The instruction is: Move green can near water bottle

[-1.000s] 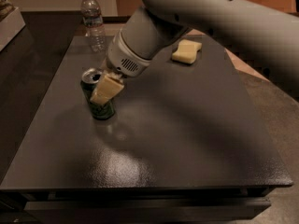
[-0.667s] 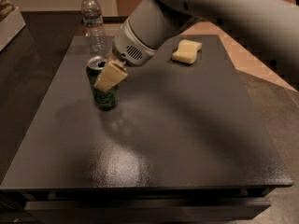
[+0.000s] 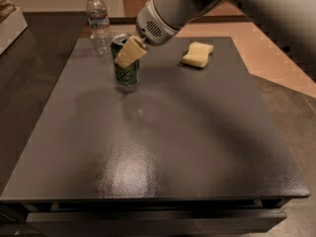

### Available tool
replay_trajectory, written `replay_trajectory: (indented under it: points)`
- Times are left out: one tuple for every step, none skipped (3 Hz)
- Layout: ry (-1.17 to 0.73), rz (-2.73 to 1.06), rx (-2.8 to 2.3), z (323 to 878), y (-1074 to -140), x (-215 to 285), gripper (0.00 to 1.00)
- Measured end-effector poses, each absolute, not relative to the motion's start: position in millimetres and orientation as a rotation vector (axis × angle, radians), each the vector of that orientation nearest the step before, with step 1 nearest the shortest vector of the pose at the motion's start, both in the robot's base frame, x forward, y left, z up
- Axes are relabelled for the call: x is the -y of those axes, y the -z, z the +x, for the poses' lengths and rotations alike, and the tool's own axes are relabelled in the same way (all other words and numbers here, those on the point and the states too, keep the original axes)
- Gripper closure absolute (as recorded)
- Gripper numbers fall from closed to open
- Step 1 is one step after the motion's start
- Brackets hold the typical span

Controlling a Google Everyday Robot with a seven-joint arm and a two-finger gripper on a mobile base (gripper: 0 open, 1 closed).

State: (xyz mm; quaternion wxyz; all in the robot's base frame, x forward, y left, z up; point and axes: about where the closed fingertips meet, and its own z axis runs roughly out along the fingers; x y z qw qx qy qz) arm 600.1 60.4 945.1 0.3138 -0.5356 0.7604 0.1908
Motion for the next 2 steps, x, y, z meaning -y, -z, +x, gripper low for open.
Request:
replay_trajectory:
  points:
    - [-0.444,-1.294,-2.031,638.1,-945.0,-52.4,1.00]
    - [-0.404,-1.246,-2.001,666.6,-950.7,-62.0,1.00]
